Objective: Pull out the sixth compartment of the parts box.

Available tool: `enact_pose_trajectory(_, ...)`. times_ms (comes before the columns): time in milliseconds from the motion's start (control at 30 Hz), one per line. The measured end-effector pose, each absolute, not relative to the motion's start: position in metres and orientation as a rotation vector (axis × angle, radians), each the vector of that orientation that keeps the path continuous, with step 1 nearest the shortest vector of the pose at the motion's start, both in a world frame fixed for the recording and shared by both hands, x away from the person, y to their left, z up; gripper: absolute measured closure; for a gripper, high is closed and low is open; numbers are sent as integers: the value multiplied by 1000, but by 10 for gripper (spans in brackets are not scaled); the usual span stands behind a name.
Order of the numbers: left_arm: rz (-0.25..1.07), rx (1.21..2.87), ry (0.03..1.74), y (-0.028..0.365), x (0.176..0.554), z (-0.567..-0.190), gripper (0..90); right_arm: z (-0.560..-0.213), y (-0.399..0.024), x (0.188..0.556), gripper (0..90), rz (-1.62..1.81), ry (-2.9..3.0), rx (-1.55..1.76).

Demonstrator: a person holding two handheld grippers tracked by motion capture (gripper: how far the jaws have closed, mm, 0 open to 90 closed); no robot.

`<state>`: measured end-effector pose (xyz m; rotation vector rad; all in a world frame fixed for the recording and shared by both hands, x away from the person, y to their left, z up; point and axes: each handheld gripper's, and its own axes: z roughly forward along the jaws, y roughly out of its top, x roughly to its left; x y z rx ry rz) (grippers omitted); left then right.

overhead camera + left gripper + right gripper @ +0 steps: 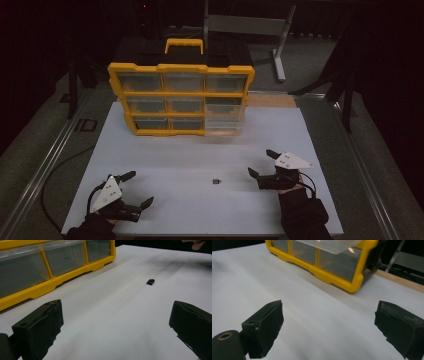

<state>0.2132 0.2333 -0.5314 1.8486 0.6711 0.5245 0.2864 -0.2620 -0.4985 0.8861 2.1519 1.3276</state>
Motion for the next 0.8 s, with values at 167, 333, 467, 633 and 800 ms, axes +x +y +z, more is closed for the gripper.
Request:
enact_pose_trajectory(167,525,1851,670,233,213,-532,4,-502,-270,278,80,1319,2163,906)
enact_pose_trajectory(333,523,1856,669,232,214,-532,4,-507,-280,267,80,1317,2166,936)
enact_pose_trajectory(467,524,1857,670,232,213,-532,4,-510,-285,262,80,1332,2167,954)
enact_pose_trajectory(633,522,1861,673,232,214,-532,4,-517,-291,255,80,1342,2149,978)
enact_pose_trajectory(800,520,1861,674,232,214,-532,4,-521,-289,257,81,1345,2118,991)
